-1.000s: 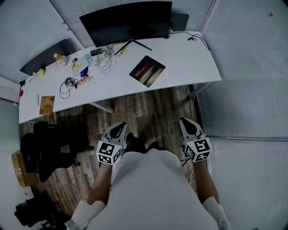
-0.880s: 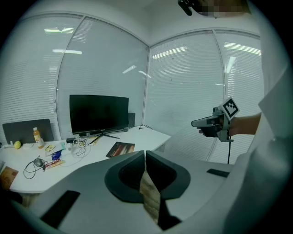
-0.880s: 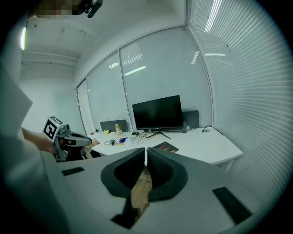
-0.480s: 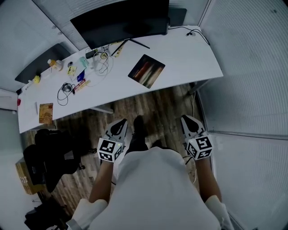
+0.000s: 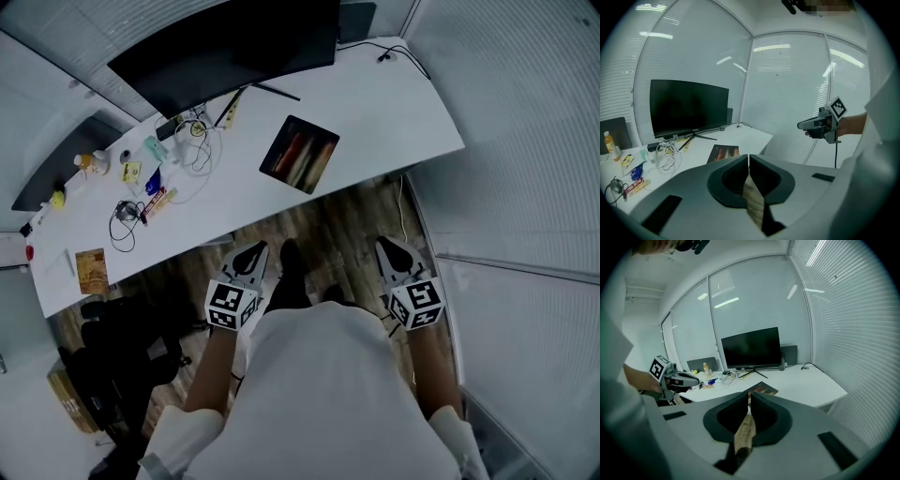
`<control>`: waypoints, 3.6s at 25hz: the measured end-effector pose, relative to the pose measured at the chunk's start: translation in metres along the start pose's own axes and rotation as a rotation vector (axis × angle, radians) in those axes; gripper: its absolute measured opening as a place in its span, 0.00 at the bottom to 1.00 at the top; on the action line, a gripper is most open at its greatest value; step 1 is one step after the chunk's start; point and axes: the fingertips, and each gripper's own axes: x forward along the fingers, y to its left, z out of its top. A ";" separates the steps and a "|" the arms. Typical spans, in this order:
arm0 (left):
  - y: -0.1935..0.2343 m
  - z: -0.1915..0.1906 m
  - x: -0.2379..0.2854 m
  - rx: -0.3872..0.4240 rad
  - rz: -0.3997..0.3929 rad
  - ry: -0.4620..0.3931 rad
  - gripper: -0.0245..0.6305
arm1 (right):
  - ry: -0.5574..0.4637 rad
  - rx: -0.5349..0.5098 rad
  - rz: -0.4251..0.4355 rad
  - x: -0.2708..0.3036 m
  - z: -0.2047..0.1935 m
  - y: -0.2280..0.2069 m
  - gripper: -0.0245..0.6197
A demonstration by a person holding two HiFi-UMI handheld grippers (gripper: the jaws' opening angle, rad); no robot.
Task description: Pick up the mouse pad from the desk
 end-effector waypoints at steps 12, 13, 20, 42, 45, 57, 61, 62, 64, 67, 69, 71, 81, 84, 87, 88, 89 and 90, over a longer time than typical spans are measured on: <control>0.050 0.008 0.065 0.065 -0.205 0.079 0.07 | 0.068 0.086 -0.112 0.054 0.006 0.001 0.10; 0.051 0.008 0.069 0.069 -0.223 0.083 0.07 | 0.073 0.091 -0.122 0.057 0.006 0.001 0.10; 0.061 0.007 0.098 0.088 -0.319 0.103 0.07 | 0.133 0.072 -0.158 0.084 0.008 0.010 0.10; 0.054 -0.018 0.166 -0.001 -0.324 0.214 0.07 | 0.171 0.125 -0.151 0.108 0.004 -0.031 0.10; 0.051 -0.019 0.178 -0.036 -0.298 0.242 0.08 | 0.180 0.109 -0.097 0.122 0.009 -0.041 0.10; 0.040 -0.042 0.232 -0.005 -0.197 0.376 0.27 | 0.268 0.140 0.078 0.167 -0.013 -0.074 0.10; 0.043 -0.059 0.249 0.025 -0.167 0.431 0.32 | 0.300 0.159 0.113 0.175 -0.025 -0.084 0.10; 0.044 -0.065 0.252 0.039 -0.159 0.455 0.33 | 0.308 0.162 0.123 0.177 -0.028 -0.086 0.10; 0.047 -0.079 0.257 0.073 -0.140 0.511 0.35 | 0.324 0.164 0.141 0.183 -0.033 -0.089 0.10; 0.052 -0.097 0.264 0.109 -0.109 0.564 0.40 | 0.345 0.157 0.169 0.191 -0.039 -0.091 0.10; 0.054 -0.103 0.271 0.131 -0.093 0.581 0.45 | 0.352 0.154 0.183 0.196 -0.041 -0.094 0.10; 0.055 -0.106 0.277 0.155 -0.080 0.599 0.49 | 0.357 0.157 0.191 0.200 -0.041 -0.097 0.10; 0.066 -0.135 0.295 0.135 -0.029 0.674 0.58 | 0.400 0.165 0.204 0.204 -0.050 -0.109 0.10; 0.065 -0.137 0.296 0.127 -0.021 0.667 0.59 | 0.410 0.176 0.199 0.204 -0.054 -0.114 0.10; 0.064 -0.138 0.297 0.138 -0.008 0.674 0.61 | 0.417 0.184 0.199 0.206 -0.058 -0.119 0.10; 0.063 -0.139 0.297 0.138 -0.003 0.681 0.62 | 0.418 0.186 0.200 0.207 -0.058 -0.120 0.10; 0.063 -0.139 0.297 0.137 0.001 0.688 0.62 | 0.418 0.187 0.201 0.209 -0.058 -0.121 0.10; 0.063 -0.139 0.298 0.134 0.004 0.695 0.62 | 0.416 0.187 0.203 0.211 -0.058 -0.122 0.10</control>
